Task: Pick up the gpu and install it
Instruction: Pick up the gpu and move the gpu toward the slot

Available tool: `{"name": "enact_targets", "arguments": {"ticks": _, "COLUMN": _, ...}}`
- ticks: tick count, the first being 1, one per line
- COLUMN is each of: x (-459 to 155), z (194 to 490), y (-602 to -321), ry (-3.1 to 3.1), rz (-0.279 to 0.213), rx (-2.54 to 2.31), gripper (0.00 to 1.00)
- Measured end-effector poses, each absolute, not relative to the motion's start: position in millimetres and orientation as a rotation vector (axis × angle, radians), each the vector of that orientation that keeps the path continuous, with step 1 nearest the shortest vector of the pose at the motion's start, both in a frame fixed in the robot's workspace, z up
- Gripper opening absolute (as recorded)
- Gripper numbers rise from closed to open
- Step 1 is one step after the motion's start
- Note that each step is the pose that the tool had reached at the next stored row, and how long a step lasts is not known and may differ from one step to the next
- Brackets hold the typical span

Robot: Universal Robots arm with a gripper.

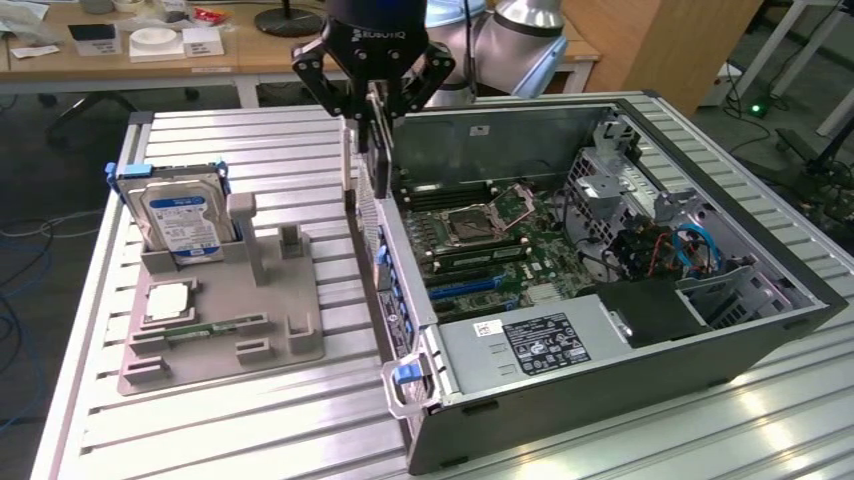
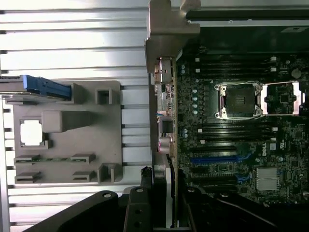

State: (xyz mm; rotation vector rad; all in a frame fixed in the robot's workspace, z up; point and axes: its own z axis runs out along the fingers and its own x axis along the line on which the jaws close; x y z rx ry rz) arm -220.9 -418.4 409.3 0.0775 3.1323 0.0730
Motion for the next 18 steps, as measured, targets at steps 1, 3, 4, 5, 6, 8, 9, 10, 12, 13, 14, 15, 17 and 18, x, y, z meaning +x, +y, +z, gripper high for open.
{"name": "enact_targets", "arguments": {"ticks": 1, "x": -219.1, "z": 409.2, "y": -418.3, "ry": 3.132, "rz": 0.073, "rx": 0.078, "gripper": 0.28}}
{"name": "enact_targets", "arguments": {"ticks": 3, "x": -215.6, "z": 409.1, "y": -418.3, "ry": 3.132, "rz": 0.073, "rx": 0.078, "gripper": 0.28}}
{"name": "enact_targets", "arguments": {"ticks": 4, "x": -213.7, "z": 409.1, "y": -418.3, "ry": 3.132, "rz": 0.073, "rx": 0.078, "gripper": 0.28}}
{"name": "enact_targets", "arguments": {"ticks": 5, "x": -211.8, "z": 409.0, "y": -418.3, "ry": 3.132, "rz": 0.073, "rx": 0.078, "gripper": 0.28}}
{"name": "enact_targets", "arguments": {"ticks": 6, "x": -209.4, "z": 408.9, "y": -418.3, "ry": 3.132, "rz": 0.073, "rx": 0.078, "gripper": 0.28}}
{"name": "enact_targets", "arguments": {"ticks": 8, "x": -204.2, "z": 409.0, "y": -418.3, "ry": 3.132, "rz": 0.073, "rx": 0.078, "gripper": 0.28}}
{"name": "enact_targets", "arguments": {"ticks": 9, "x": -201.6, "z": 408.9, "y": -418.3, "ry": 3.132, "rz": 0.073, "rx": 0.077, "gripper": 0.28}}
{"name": "enact_targets", "arguments": {"ticks": 10, "x": -199.2, "z": 408.9, "y": -418.3, "ry": 3.132, "rz": 0.073, "rx": 0.078, "gripper": 0.28}}
{"name": "enact_targets", "arguments": {"ticks": 12, "x": -194.1, "z": 408.8, "y": -418.3, "ry": 3.132, "rz": 0.073, "rx": 0.078, "gripper": 0.28}}
{"name": "enact_targets", "arguments": {"ticks": 13, "x": -190.3, "z": 408.8, "y": -418.3, "ry": 3.132, "rz": 0.073, "rx": 0.078, "gripper": 0.28}}
{"name": "enact_targets", "arguments": {"ticks": 14, "x": -186.9, "z": 408.7, "y": -418.3, "ry": 3.132, "rz": 0.073, "rx": 0.078, "gripper": 0.28}}
{"name": "enact_targets", "arguments": {"ticks": 15, "x": -183.6, "z": 408.7, "y": -418.4, "ry": 3.132, "rz": 0.073, "rx": 0.077, "gripper": 0.28}}
{"name": "enact_targets", "arguments": {"ticks": 17, "x": -177.9, "z": 408.5, "y": -418.3, "ry": 3.132, "rz": 0.073, "rx": 0.078, "gripper": 0.28}}
{"name": "enact_targets", "arguments": {"ticks": 18, "x": -175.6, "z": 408.5, "y": -418.3, "ry": 3.132, "rz": 0.073, "rx": 0.078, "gripper": 0.28}}
